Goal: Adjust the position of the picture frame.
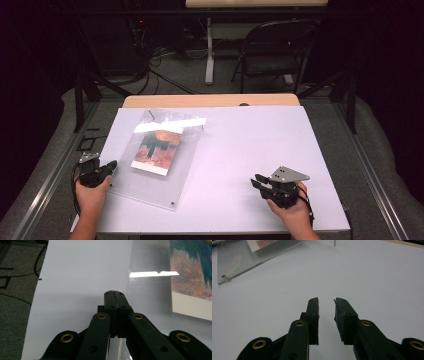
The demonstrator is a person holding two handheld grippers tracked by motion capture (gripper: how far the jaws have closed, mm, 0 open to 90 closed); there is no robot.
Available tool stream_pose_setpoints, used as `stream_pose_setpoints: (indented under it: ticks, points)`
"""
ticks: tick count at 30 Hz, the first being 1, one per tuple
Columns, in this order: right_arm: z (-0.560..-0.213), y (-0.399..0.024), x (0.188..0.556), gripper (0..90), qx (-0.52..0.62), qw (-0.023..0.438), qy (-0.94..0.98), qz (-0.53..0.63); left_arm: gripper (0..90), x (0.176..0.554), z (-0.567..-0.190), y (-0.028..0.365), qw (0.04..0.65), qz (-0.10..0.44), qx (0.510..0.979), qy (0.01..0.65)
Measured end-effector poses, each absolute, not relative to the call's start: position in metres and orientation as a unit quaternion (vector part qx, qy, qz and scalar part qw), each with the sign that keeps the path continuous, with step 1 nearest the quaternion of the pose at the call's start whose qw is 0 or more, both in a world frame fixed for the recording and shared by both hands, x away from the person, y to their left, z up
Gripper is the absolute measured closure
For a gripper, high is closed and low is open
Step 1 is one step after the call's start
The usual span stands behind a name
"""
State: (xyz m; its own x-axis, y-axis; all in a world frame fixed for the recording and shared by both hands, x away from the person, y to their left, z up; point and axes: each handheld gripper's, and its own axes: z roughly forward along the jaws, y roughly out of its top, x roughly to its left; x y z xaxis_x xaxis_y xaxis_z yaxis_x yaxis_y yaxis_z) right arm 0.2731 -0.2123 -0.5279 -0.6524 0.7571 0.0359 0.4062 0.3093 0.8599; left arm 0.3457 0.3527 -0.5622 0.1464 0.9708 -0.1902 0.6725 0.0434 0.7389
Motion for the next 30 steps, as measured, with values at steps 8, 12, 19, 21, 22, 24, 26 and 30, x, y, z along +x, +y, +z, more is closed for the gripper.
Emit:
stream_pose_setpoints:
  ticks: [8, 12, 19, 21, 22, 24, 26, 30]
  points:
    - [-0.528, -0.203, 0.318, 73.5, 0.358, 0.21, 0.792, 0.448, 90.0, 0.345, -0.562, 0.352, 0.367, 0.206, 0.661, 0.622]
    - [-0.527, -0.188, 0.348, 71.9, 0.349, 0.208, 0.792, 0.456, 90.0, 0.346, -0.563, 0.352, 0.37, 0.205, 0.657, 0.623]
    - [-0.525, -0.151, 0.396, 70.7, 0.34, 0.198, 0.796, 0.46, 90.0, 0.345, -0.563, 0.352, 0.375, 0.204, 0.65, 0.628]
    - [-0.527, -0.133, 0.413, 70.5, 0.341, 0.192, 0.797, 0.46, 90.0, 0.345, -0.563, 0.351, 0.375, 0.207, 0.648, 0.63]
    - [-0.527, -0.127, 0.418, 70.5, 0.343, 0.187, 0.798, 0.459, 90.0, 0.345, -0.563, 0.351, 0.375, 0.208, 0.648, 0.629]
    - [-0.529, -0.116, 0.425, 70.0, 0.339, 0.189, 0.801, 0.456, 90.0, 0.345, -0.563, 0.351, 0.376, 0.208, 0.647, 0.63]
    - [-0.532, -0.105, 0.432, 69.7, 0.323, 0.208, 0.81, 0.444, 90.0, 0.345, -0.563, 0.351, 0.376, 0.208, 0.646, 0.631]
    - [-0.541, -0.089, 0.446, 70.0, 0.318, 0.222, 0.816, 0.428, 90.0, 0.345, -0.563, 0.35, 0.376, 0.209, 0.644, 0.633]
